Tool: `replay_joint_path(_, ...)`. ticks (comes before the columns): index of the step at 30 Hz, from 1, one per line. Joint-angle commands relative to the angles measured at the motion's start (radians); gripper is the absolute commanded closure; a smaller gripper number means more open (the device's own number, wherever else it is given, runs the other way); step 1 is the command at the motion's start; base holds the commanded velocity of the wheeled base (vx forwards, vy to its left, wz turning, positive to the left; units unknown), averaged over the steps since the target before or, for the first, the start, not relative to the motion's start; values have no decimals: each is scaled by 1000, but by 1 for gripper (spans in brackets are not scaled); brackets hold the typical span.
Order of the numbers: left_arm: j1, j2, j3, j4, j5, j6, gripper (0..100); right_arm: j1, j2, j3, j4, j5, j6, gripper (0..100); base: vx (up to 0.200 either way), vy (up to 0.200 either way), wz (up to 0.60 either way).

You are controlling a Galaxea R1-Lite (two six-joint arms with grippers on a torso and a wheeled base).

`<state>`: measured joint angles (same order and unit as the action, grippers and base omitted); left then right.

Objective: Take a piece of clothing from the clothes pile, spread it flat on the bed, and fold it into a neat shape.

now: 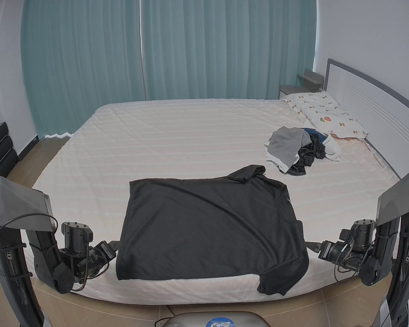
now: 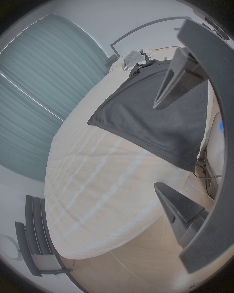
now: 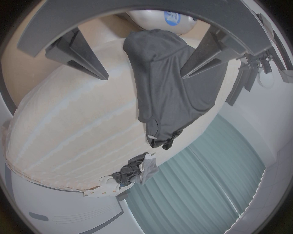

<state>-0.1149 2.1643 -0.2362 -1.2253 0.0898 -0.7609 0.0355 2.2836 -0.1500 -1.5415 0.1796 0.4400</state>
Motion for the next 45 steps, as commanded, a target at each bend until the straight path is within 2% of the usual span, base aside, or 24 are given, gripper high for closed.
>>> replay_joint_path(1,8,-1,-3,0,-5,-3,0,26,-33,-37,-2,-5,34,0,0,200,0)
replay_joint_path(11,6,2,-14,-3,-4,-8,0,57,-47,-112,8,-5,74,0,0,40,0)
replay_joint_path(15,3,3,-23,-2,-7,-51,0,73,-36,-164,14,-5,86,0,0,0,0)
replay_joint_path(19,-2,8,-28,0,-8,-57,0,110,-33,-250,58,-5,132,0,200,0,0)
replay_joint_path(27,-5,25,-31,-3,-8,-58,0,159,20,-649,454,-5,272,0,200,0,0)
replay_joint_path(37,-3,51,-43,-3,-8,-71,0,172,203,-1158,840,-6,375,0,0,0,0)
replay_joint_path(41,-3,52,-49,-6,-8,-95,0,175,281,-1292,914,-9,381,0,0,0,0)
replay_joint_path(45,-5,52,-48,-6,-8,-112,0,182,341,-1401,965,-46,381,0,0,0,0)
